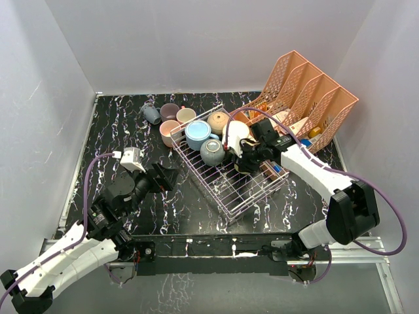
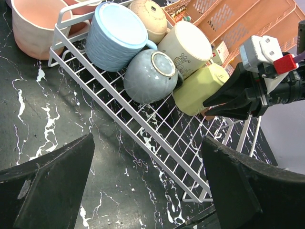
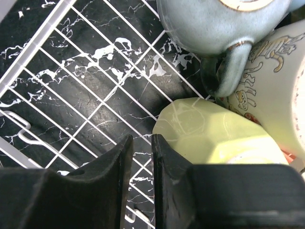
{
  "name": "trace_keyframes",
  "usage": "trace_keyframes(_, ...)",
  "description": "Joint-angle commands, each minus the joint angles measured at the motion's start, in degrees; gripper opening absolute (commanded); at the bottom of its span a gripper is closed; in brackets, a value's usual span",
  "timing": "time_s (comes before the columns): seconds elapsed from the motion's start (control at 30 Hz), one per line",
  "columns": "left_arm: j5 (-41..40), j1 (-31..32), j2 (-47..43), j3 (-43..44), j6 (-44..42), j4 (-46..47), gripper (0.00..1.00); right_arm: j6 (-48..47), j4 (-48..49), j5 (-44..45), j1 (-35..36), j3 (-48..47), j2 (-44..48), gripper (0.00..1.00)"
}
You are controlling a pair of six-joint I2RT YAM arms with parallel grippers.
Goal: Load the cups into the dish rack
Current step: Pick up the cup at the center of the board.
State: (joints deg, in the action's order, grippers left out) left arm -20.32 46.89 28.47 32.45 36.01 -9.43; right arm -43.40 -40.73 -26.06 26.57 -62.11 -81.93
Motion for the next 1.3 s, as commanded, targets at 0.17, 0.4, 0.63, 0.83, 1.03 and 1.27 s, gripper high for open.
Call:
trace_keyframes(0.17,0.2,0.1,1.0,3.4,-1.1,0.8,0.92,-4.7,4.0,0.4,-0.7,-7.9,-2.3,0.29)
trace_keyframes(0.4,-3.6,0.1,3.6,8.4,-8.5,-3.3,0.93,-4.9,-4.3,-21.2,-0.8,-12.2,2.0,0.34)
trace_keyframes(0.63,-6.7,0.0,14.0,17.6,-17.9,-6.4,0.94,-3.6,-5.1,-28.7,-2.8,-11.9,4.3,0.34)
trace_keyframes(0.83,-0.5,-5.2,26.1,26.9,-24.0,-7.4,0.94,-2.5,-1.9,-37.6,-10.1,-7.0,7.5,0.35)
trace_keyframes(1.03,27.0,-27.3,36.5,31.7,-19.0,-2.2,0.92,2.8,6.1,-44.7,-17.8,-0.1,12.5,0.39)
trace_keyframes(1.27,50.2,-45.1,49.2,33.6,-5.0,12.6,0.86,4.2,10.8,-46.1,-21.6,5.2,15.5,0.4)
